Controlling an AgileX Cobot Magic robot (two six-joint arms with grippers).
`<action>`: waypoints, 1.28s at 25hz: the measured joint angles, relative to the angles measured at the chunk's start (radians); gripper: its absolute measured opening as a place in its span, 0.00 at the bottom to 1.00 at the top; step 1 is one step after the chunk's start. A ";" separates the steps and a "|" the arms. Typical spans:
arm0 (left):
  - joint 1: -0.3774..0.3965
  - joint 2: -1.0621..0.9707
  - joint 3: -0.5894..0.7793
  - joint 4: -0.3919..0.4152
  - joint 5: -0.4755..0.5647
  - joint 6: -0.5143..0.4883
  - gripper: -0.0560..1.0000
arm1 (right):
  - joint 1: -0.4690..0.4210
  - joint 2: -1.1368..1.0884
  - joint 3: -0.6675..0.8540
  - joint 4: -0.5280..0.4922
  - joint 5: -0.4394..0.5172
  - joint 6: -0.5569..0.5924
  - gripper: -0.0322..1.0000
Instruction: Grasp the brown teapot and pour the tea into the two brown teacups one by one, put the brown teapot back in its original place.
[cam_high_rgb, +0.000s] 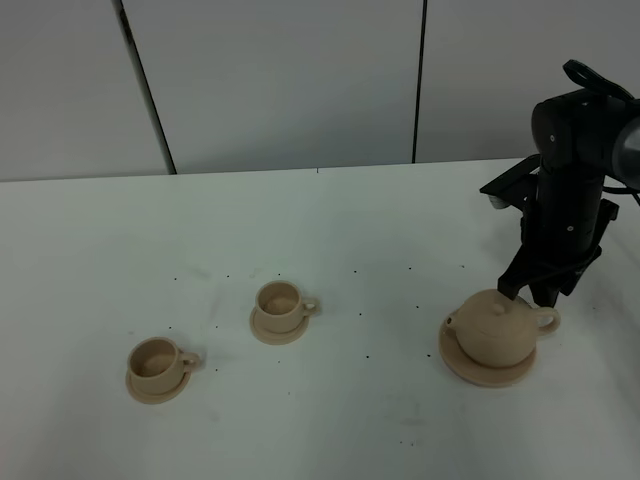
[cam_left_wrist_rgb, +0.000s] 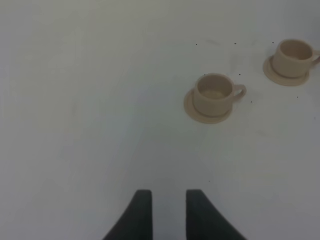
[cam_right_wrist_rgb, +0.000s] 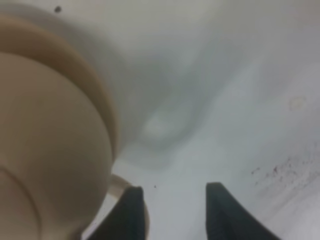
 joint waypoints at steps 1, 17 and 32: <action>0.000 0.000 0.000 0.000 0.000 0.000 0.28 | 0.000 -0.005 0.010 0.000 0.000 0.004 0.30; 0.000 0.000 0.000 0.000 0.000 0.000 0.28 | 0.000 -0.036 0.046 -0.025 0.000 0.025 0.29; 0.000 0.000 0.000 0.000 0.000 0.000 0.28 | 0.000 -0.129 -0.004 0.013 0.007 -0.402 0.34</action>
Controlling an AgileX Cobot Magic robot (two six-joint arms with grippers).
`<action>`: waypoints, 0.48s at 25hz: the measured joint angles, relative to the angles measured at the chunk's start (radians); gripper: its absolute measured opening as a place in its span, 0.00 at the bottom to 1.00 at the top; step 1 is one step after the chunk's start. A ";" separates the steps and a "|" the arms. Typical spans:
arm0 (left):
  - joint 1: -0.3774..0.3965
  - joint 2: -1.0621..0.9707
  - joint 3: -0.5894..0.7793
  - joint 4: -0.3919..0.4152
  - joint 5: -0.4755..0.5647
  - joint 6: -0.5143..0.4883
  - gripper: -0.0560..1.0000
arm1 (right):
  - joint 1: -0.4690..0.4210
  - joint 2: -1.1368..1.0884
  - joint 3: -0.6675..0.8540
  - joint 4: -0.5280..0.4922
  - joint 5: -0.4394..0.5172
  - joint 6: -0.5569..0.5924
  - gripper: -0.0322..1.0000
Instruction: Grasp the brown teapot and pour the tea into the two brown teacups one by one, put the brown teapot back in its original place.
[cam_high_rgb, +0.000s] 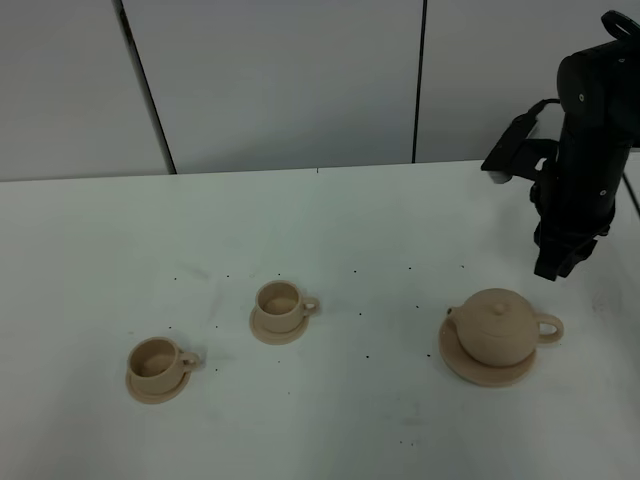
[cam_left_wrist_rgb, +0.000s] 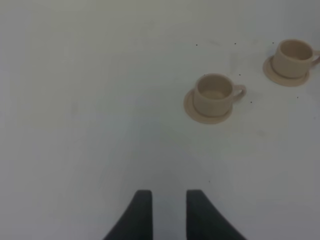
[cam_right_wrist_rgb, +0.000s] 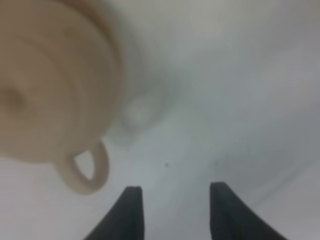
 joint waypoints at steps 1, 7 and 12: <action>0.000 0.000 0.000 0.000 0.000 0.000 0.28 | 0.000 0.000 0.000 0.019 0.000 -0.046 0.34; 0.000 0.000 0.000 -0.001 0.000 0.000 0.28 | 0.000 -0.004 0.000 0.070 0.000 -0.225 0.34; 0.000 0.000 0.000 -0.002 0.000 0.000 0.28 | 0.000 -0.004 0.000 0.078 0.000 -0.174 0.34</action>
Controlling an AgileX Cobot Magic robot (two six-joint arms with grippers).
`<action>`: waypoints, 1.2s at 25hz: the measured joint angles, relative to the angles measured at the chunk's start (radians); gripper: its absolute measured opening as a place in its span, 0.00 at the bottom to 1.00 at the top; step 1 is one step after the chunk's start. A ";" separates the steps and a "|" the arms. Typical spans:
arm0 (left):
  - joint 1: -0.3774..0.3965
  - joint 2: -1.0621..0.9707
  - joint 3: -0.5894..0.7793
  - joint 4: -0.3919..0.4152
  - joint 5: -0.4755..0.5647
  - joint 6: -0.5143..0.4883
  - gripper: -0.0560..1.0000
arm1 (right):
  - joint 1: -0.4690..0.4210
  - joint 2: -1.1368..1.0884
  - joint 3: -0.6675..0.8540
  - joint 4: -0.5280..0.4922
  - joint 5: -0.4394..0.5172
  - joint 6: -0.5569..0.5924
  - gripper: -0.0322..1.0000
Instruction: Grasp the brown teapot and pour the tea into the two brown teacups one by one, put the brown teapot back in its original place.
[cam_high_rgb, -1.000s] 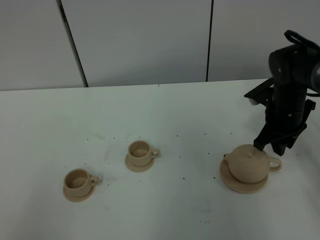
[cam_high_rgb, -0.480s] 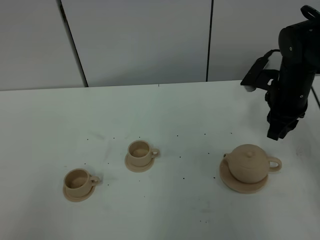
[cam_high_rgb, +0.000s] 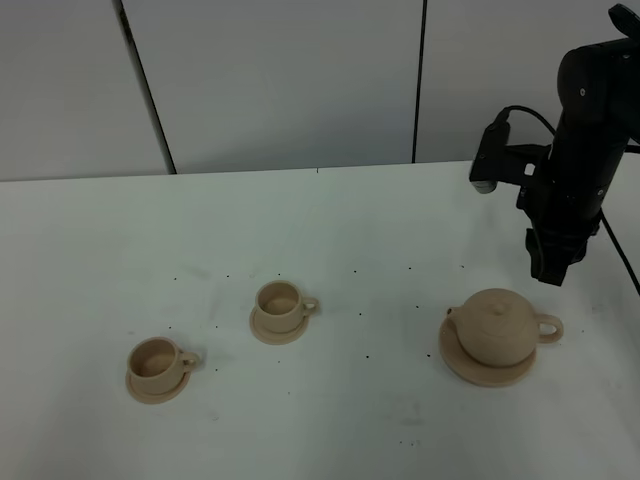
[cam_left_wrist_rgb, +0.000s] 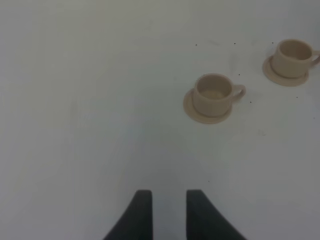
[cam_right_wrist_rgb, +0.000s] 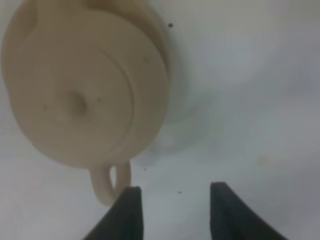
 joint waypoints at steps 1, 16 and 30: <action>0.000 0.000 0.000 0.000 0.000 0.000 0.28 | 0.000 0.000 0.000 0.000 0.000 0.016 0.34; 0.000 0.000 0.000 0.000 0.000 0.000 0.28 | 0.000 -0.028 0.101 -0.060 0.000 -0.096 0.34; 0.000 0.000 0.000 0.000 0.000 0.000 0.28 | 0.000 -0.040 0.124 -0.001 0.000 -0.166 0.38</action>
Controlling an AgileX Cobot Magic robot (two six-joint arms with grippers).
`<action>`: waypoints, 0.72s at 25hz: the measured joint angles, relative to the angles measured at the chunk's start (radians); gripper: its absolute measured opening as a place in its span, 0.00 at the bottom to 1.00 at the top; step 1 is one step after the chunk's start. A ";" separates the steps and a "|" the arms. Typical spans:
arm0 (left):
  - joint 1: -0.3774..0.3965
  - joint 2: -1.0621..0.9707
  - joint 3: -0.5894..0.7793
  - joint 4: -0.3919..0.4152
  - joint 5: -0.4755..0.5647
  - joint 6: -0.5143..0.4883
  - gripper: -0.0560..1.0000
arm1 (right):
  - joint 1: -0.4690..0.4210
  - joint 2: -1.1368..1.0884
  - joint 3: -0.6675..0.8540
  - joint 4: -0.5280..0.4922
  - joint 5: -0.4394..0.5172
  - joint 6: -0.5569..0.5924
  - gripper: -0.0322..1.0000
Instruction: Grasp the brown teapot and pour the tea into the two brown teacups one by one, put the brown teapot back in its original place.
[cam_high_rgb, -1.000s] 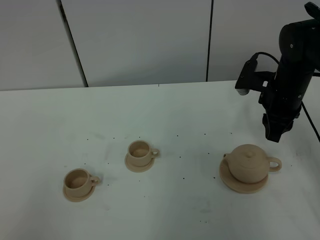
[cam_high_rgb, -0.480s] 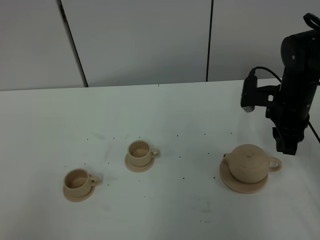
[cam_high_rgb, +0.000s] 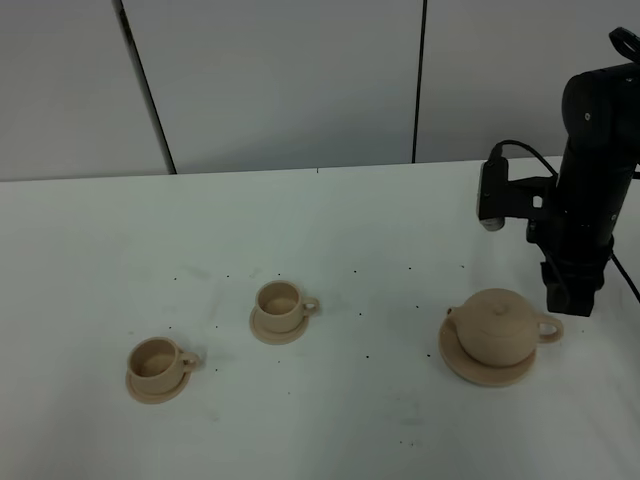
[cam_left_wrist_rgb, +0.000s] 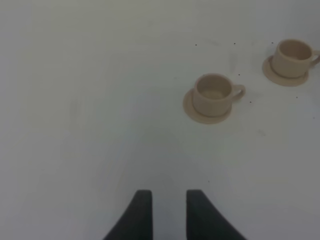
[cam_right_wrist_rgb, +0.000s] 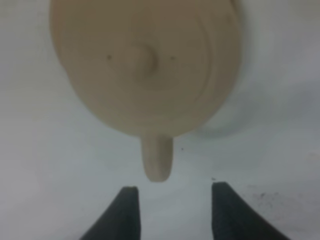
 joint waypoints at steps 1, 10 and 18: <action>0.000 0.000 0.000 0.000 0.000 0.000 0.28 | 0.000 0.000 0.000 0.001 0.000 -0.001 0.39; 0.000 0.000 0.000 0.000 0.000 0.000 0.28 | 0.003 0.032 0.003 0.042 0.000 -0.005 0.47; 0.000 0.000 0.000 0.000 0.000 0.000 0.28 | 0.009 0.064 0.003 0.045 -0.004 -0.005 0.45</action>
